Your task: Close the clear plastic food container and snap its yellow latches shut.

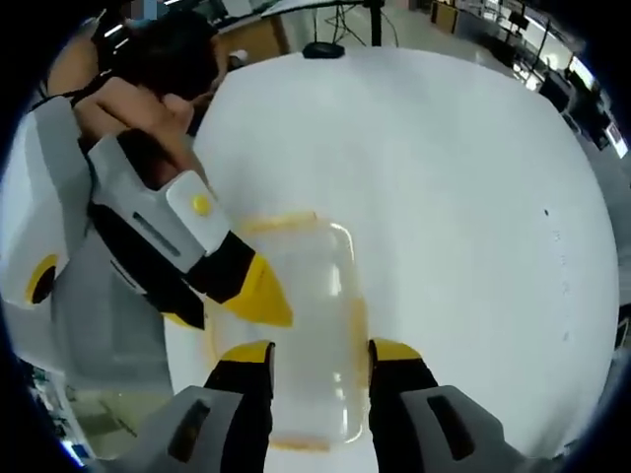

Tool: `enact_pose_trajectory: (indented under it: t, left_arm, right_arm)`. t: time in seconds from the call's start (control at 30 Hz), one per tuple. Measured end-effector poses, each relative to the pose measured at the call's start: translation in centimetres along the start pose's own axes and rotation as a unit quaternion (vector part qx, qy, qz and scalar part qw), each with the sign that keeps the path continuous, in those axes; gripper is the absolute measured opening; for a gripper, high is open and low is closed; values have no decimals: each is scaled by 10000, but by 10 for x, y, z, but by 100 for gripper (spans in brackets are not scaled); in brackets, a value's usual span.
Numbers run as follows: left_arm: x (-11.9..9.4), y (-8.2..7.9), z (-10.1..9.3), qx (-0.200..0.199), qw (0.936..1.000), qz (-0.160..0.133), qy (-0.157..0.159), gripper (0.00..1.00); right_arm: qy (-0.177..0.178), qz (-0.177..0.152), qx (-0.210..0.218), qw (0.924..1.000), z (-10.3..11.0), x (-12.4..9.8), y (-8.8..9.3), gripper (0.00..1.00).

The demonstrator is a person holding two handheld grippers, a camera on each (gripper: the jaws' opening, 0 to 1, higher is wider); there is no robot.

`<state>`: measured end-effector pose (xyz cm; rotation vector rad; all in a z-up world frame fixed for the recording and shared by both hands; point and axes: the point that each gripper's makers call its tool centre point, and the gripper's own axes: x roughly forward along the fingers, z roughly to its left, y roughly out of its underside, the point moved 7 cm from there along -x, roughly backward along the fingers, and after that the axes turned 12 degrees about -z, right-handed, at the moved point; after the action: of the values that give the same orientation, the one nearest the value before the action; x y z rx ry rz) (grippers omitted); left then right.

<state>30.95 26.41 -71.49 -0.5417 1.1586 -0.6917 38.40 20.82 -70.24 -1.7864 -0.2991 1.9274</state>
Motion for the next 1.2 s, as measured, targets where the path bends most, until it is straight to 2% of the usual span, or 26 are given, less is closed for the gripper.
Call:
enact_pose_trajectory:
  t: [0.13,0.27,0.37,0.73,1.2]
  left_arm:
    - [0,-1,0,187,9998,87,75,44]
    - [0,-2,1,203,9996,115,143,45]
    - [0,-2,1,186,9996,112,191,46]
    - [-5,-2,4,243,9992,138,292,55]
    - [-8,-1,6,249,9989,191,343,61]
  right_arm:
    - [83,-24,-88,9999,2,-1,0,36]
    - [146,-16,-162,9998,2,-1,-1,37]
    - [197,-54,-177,9996,2,-2,-1,45]
    - [437,-236,-252,9984,3,-9,-3,45]
    - [657,-259,-258,9972,7,-21,6,52]
